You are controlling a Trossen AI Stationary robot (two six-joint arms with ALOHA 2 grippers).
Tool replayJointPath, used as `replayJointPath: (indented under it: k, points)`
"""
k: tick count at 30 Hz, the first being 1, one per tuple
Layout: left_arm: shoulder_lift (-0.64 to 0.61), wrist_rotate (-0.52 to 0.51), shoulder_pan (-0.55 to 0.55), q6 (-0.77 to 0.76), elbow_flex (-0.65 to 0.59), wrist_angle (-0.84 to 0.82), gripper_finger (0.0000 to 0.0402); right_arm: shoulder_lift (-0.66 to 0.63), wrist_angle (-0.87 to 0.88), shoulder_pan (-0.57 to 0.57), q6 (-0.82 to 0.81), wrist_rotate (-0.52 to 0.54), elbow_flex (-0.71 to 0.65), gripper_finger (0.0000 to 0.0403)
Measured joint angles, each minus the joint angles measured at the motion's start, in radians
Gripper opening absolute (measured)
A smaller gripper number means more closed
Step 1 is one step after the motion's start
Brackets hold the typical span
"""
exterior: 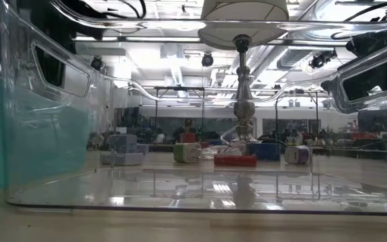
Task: Pick & Place Office items
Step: Put the white timer into the green bin
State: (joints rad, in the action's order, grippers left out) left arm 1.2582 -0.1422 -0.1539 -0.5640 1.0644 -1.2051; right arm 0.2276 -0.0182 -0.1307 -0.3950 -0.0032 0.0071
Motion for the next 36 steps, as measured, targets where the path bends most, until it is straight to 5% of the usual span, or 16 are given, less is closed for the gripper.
replayJointPath:
  k: [13,36]
  points:
    - [0.129,-0.001,0.076,0.486,-0.001,0.269,0.0134,0.0,0.0,0.0,0.0,0.0,0.0,0.0166]
    - [0.291,0.149,0.186,0.75,-0.001,0.447,0.0134,0.0,0.0,0.0,0.0,0.0,0.0,0.0166]
